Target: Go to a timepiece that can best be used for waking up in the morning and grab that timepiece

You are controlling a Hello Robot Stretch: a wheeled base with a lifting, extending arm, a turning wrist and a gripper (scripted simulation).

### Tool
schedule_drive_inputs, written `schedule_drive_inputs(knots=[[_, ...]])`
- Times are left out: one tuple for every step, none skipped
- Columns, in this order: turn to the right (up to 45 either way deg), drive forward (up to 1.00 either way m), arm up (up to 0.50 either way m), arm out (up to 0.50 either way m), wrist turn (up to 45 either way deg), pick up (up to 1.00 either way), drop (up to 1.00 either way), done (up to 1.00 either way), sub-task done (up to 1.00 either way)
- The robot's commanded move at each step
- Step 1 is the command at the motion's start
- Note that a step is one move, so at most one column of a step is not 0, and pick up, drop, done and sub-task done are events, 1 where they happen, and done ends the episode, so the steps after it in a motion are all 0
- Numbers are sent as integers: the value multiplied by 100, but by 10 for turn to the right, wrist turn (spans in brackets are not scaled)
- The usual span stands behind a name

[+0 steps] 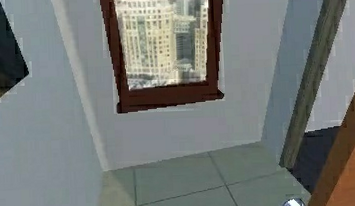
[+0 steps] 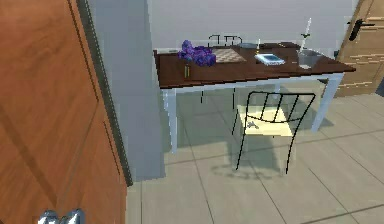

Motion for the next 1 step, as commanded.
schedule_drive_inputs(knots=[[30, 0, 0, 0, 0, 0, 0, 0, 0]])
